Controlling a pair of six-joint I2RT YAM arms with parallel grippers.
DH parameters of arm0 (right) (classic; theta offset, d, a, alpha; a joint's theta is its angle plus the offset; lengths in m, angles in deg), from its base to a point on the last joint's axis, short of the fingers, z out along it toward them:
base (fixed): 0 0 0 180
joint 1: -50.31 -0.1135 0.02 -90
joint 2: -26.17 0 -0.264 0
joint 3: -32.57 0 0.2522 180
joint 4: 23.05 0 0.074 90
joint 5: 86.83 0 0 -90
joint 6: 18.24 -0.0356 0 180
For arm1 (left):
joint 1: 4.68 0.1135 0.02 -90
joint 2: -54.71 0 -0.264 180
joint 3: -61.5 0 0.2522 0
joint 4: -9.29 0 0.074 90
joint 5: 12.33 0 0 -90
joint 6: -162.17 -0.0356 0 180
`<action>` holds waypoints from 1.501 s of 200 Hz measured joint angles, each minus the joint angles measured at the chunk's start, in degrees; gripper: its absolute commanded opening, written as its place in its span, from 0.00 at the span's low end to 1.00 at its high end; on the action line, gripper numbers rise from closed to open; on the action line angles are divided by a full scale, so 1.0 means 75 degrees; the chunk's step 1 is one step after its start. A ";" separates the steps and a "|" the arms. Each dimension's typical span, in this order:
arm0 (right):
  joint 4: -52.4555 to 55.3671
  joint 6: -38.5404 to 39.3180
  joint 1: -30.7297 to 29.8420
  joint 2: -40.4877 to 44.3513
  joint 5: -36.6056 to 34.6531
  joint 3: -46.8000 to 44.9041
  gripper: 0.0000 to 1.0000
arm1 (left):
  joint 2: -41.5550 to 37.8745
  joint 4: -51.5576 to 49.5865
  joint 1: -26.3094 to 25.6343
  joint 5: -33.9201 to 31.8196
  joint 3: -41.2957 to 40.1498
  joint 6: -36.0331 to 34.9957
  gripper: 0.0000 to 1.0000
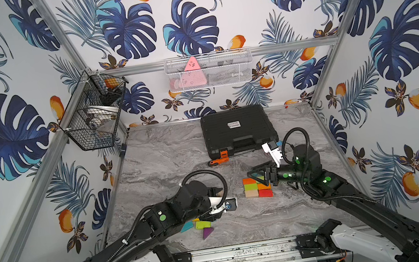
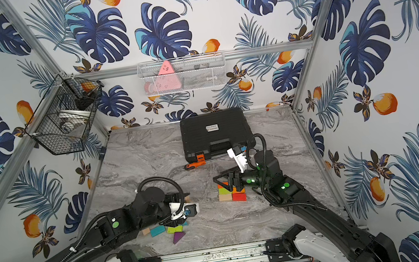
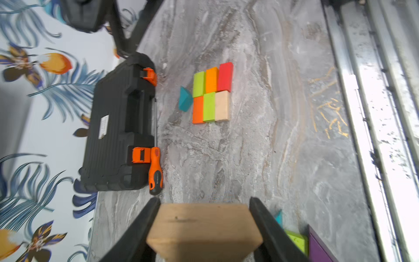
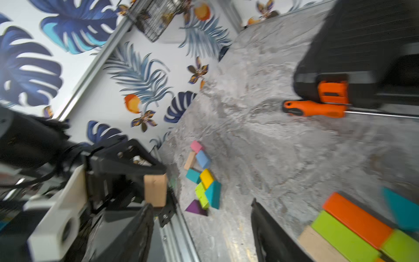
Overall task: Assemble a piece of candy with building blocks
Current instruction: Place the building block at the center of the board.
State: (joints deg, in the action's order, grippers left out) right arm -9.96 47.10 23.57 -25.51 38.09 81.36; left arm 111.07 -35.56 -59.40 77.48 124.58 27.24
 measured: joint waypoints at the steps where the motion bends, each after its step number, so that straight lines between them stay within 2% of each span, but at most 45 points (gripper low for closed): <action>1: 0.0012 0.0009 0.0023 0.0017 -0.0020 -0.0020 0.69 | 0.0111 -0.0035 -0.0035 0.0006 0.0082 -0.0009 0.48; 23: 0.0111 0.0073 0.0743 0.0321 -0.0979 -0.0507 0.68 | 0.1737 -0.0650 -0.0775 -0.0149 0.1326 -0.0259 0.47; 43: 0.0114 0.0079 0.1428 0.0402 -0.1585 -0.0895 0.68 | 0.2667 -0.0866 -0.1125 0.0015 0.1900 -0.0702 0.50; 80: -0.0023 -0.0323 0.2669 0.0058 -0.1740 -0.1381 0.67 | 0.4252 -0.1005 -0.1262 0.0309 0.2602 -0.1699 0.51; 101: -0.0090 -0.0452 0.3037 -0.0050 -0.1693 -0.1448 0.67 | 0.4794 -0.0787 -0.1445 0.0408 0.2474 -0.2477 0.51; 128: -0.0216 -0.0513 0.3188 -0.0047 -0.1690 -0.1501 0.67 | 0.5435 -0.0516 -0.1536 0.0589 0.2413 -0.3235 0.48; 161: -0.0318 -0.0536 0.3214 0.0003 -0.1480 -0.1644 0.67 | 0.6161 -0.0184 -0.1533 0.0664 0.2605 -0.3759 0.50; 179: -0.0315 -0.0536 0.3217 0.0017 -0.1402 -0.1722 0.67 | 0.6502 -0.0119 -0.1530 0.0694 0.2760 -0.3908 0.54; 198: -0.0318 -0.0533 0.3217 -0.0009 -0.1332 -0.1734 0.67 | 0.6767 0.0000 -0.1507 0.0737 0.2882 -0.4028 0.64; 245: -0.0326 -0.0533 0.3214 -0.0201 -0.1125 -0.1682 0.67 | 0.7157 0.0248 -0.1434 0.0790 0.2996 -0.4191 0.73; 300: -0.0364 -0.0530 0.3214 -0.0283 -0.1005 -0.1673 0.68 | 0.6942 0.0632 -0.1399 0.0799 0.2728 -0.4156 0.81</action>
State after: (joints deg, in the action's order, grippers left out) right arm -12.69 43.12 47.67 -27.63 30.55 68.81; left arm 163.13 -30.82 -69.89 83.47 145.04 -3.92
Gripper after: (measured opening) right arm 0.677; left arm 0.792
